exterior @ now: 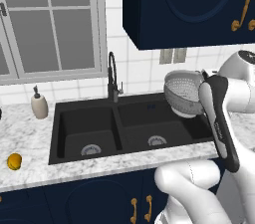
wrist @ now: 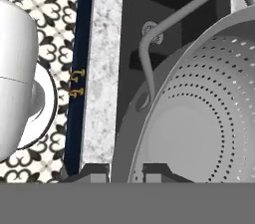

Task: Put the colander in the sink, put the tangerine, mango in the colander, and turn on the sink faucet and pour water over the colander.

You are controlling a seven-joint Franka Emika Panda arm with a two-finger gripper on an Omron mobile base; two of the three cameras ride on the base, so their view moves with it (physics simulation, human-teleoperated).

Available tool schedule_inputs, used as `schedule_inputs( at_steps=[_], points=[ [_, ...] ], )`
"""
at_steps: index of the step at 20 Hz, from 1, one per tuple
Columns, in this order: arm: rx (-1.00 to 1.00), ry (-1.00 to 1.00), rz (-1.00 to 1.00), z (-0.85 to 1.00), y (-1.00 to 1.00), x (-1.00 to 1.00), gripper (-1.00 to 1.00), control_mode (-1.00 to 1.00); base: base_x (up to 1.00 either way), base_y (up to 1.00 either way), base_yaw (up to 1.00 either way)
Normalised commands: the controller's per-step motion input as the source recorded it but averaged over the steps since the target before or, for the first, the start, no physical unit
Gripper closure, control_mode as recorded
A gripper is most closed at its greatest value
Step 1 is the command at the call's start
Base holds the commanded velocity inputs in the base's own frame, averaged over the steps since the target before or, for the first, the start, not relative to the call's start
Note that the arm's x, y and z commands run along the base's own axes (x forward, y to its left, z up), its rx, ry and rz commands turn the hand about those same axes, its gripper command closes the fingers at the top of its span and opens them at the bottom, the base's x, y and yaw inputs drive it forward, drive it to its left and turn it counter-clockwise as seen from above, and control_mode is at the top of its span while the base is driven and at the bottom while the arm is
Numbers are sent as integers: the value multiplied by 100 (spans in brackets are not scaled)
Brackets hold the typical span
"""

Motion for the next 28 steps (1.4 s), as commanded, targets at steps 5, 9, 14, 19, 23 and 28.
schedule_inputs(
  at_steps=[5,9,14,19,23,28],
  points=[
    [0,8,12,16,100,-2,100,-100,0,0,0],
    [0,13,10,11,100,0,100,-100,0,0,0],
    [0,12,5,7,100,0,100,-100,0,0,0],
    [0,5,0,0,100,2,100,-100,0,0,0],
    [0,1,-3,0,100,2,100,-100,0,0,0],
    [0,0,-12,0,98,14,100,-100,0,0,0]
  ],
)
